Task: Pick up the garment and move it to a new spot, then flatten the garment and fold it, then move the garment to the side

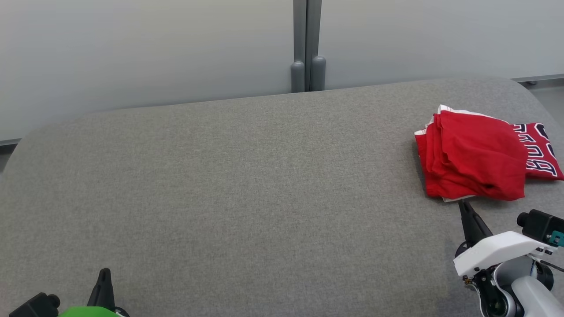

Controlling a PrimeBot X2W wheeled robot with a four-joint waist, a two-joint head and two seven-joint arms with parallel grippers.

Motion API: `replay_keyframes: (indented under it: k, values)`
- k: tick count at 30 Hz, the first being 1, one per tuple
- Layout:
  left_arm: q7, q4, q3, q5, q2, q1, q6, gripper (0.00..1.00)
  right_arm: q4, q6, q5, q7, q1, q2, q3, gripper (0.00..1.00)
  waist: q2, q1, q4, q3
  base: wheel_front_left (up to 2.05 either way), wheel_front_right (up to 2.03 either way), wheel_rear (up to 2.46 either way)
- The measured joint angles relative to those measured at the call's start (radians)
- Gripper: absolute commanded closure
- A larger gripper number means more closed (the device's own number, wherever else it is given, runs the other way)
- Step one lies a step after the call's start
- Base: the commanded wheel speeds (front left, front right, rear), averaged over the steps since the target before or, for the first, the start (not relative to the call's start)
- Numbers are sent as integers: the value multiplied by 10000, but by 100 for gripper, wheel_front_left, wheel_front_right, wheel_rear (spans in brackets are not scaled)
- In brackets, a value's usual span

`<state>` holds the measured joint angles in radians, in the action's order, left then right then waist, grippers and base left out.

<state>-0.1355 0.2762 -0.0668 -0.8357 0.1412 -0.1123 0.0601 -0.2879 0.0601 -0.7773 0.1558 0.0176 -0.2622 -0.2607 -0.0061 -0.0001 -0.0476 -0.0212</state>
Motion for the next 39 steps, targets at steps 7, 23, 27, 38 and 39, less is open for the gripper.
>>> replay_keyframes:
  k: [7, 23, 27, 38, 39]
  values:
    - [217, 0, 94, -715, -46, 143, -174, 100, 8, -161, -779, -232, 6, 150, 345, 100, 0, 1, 44, 22, 0, 0, 0]
    - [740, 12, 408, -2245, -311, 392, -558, 100, 15, -512, -2483, -782, 62, 619, 1126, 100, 0, 1, 143, 71, 0, 0, 0]
    - [844, 13, 516, -2688, -341, 579, -656, 100, 15, -614, -2897, -909, 131, 750, 1302, 100, 0, 1, 168, 84, 0, 0, 0]
    - [1264, 21, 715, -3822, -531, 779, -880, 100, 15, -867, -4182, -1271, 155, 1074, 1894, 100, 0, 1, 242, 120, 0, 0, 0]
    - [1290, 21, 729, -3958, -558, 794, -880, 100, 15, -901, -4312, -1321, 155, 1080, 1944, 100, 0, 1, 248, 123, 0, 0, 0]
